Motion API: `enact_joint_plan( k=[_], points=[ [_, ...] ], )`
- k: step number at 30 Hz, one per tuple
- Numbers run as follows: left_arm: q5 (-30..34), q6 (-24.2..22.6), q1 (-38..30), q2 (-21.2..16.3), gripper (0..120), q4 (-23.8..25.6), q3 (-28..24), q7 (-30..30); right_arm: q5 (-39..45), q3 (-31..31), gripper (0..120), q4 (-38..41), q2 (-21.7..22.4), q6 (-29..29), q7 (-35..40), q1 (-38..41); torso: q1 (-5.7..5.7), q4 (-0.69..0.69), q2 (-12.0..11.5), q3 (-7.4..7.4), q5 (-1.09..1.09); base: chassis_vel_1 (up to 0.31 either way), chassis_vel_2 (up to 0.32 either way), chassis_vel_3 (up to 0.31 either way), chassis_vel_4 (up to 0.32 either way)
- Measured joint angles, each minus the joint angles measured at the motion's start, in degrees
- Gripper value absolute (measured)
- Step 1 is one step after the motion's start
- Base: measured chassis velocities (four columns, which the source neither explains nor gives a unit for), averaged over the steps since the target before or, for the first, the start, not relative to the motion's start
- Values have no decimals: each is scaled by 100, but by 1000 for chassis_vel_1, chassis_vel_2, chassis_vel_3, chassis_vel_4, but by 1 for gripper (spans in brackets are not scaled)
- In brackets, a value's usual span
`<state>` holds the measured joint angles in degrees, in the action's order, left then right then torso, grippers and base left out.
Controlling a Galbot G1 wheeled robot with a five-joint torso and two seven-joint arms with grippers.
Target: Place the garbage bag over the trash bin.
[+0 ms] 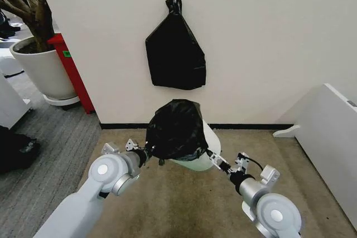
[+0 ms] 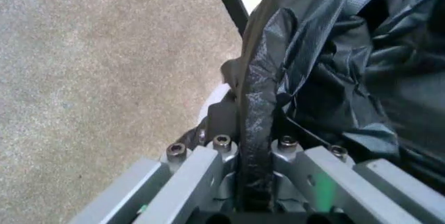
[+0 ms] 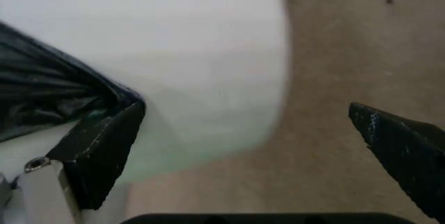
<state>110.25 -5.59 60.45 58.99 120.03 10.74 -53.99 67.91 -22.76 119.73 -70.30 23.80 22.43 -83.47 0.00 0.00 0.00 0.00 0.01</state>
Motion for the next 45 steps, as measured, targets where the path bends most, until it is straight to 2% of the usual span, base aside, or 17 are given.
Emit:
enact_joint_plan(
  k=[7, 18, 21, 26, 28, 33, 34, 36, 39, 41, 42, 45],
  points=[
    [7, 5, 58, -42, 1, 64, 14, -2, -88, -108, 100, -153, -35, -107, -18, -75, 0, 1, 0, 0, 0, 0, 0, 0, 0],
    [-489, 20, -8, -118, 1, 86, -30, 23, -302, -274, 100, 878, 16, -180, 50, -681, 0, -1, 0, -1, 0, 0, 0, 0, 0],
    [-1061, -9, 56, -210, 1, 63, -164, 87, -635, -477, 100, 1392, 129, -191, 47, -803, 0, 0, 0, 0, -1, 0, 0, 0, 0],
    [-1643, -134, 149, -297, 1, 60, -283, 110, -1022, -602, 100, 1745, 343, -200, 52, -657, 0, -2, 0, 0, -1, 0, 0, 0, 0],
    [-2346, -366, 263, -432, 1, 61, -384, 135, -1421, -578, 100, 1975, 660, -164, 46, -293, 0, 0, 0, 0, 0, 0, 0, 0, 0],
    [-2986, -709, 253, -563, 1, 48, -540, 97, -1887, 686, 99, 1832, 1633, 35, -203, 1146, 0, 2, 0, 0, 0, 0, 0, 0, 0],
    [-2986, -709, 253, -563, 1, 48, -540, 97, -1887, 686, 99, 1832, 1633, 35, -203, 1146, 0, 2, 0, 0, 0, 0, 0, 0, 0],
    [-3177, -766, 206, -568, 1, 2, -610, 97, -1852, 1063, 94, 1676, 1734, 253, -526, 1720, 0, 2, 0, 0, -2, 0, 0, 0, 0],
    [-3346, -800, 185, -563, 1, -20, -720, 125, -1572, 1818, 84, 1454, 1676, 299, -455, 2439, 0, 1, 0, 0, -2, 0, 0, 0, 0],
    [-3525, -803, 178, -543, 1, -28, -814, 170, -1258, 2373, 74, 1302, 1463, 343, -25, 2858, 0, 1, 0, 0, -2, 0, 0, 0, 0],
    [-3525, -803, 178, -543, 1, -28, -814, 170, -1258, 2373, 74, 1302, 1463, 343, -25, 2858, 0, 1, 0, 0, -2, 0, 0, 0, 0],
    [-3750, -800, 158, -495, 1, -38, -936, 227, -988, 3116, 63, 1002, 1049, 393, 673, 3295, 0, 1, 0, 0, -4, 0, 0, 0, 0]
  ],
)
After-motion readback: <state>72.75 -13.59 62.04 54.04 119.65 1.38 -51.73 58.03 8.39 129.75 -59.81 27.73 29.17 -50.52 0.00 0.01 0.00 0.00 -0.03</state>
